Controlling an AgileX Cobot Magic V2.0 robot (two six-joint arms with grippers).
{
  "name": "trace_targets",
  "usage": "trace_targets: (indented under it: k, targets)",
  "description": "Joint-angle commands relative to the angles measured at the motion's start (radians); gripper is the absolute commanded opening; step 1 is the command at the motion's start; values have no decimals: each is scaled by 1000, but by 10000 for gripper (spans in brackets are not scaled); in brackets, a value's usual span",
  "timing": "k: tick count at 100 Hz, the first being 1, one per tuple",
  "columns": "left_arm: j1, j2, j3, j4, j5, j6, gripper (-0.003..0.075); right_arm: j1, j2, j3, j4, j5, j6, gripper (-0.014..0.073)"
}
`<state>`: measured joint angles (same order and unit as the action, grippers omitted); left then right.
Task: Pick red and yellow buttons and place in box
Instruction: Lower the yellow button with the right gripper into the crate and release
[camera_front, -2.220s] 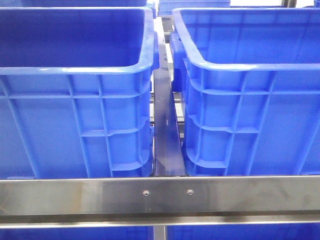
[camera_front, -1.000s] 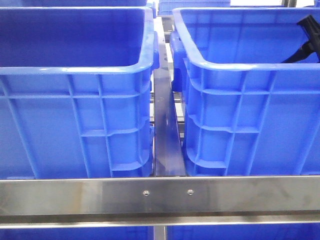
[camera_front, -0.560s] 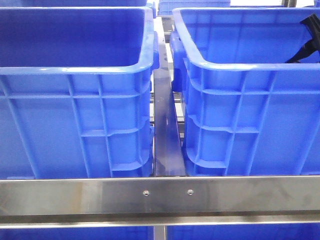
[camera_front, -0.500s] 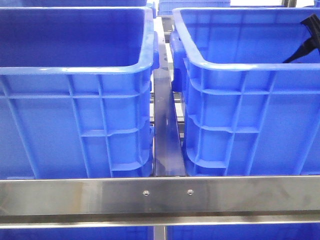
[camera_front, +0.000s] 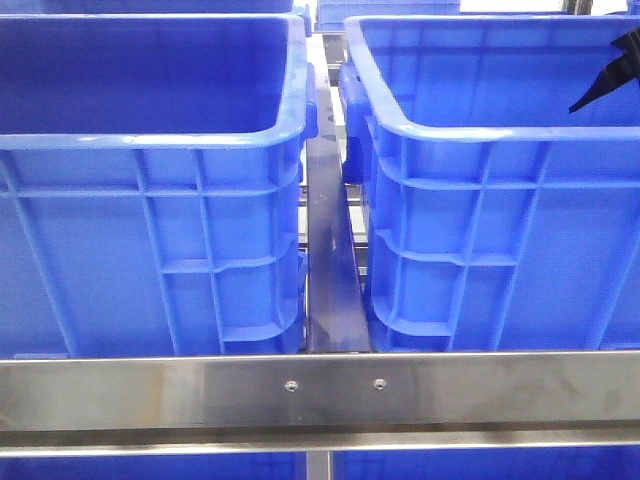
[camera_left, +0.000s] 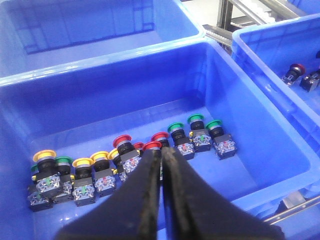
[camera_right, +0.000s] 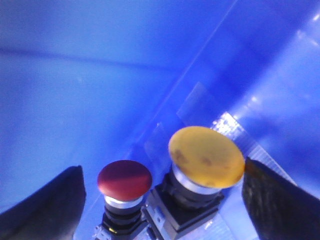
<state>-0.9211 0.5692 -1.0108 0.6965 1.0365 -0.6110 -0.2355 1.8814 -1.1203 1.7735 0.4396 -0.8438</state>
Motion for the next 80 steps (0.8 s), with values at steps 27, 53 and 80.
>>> trace_targets:
  k: [27,53,80]
  targets:
    - [-4,6,-20,40,-59,-8,-19,-25,-136,-29,-150,60,-24,654]
    - [-4,6,-20,40,-60,-8,-19,-32,-282,9,-257,14,-24,654]
    - [-4,6,-20,40,-60,-8,-19,-30,-504,94,-368,34,-83,654]
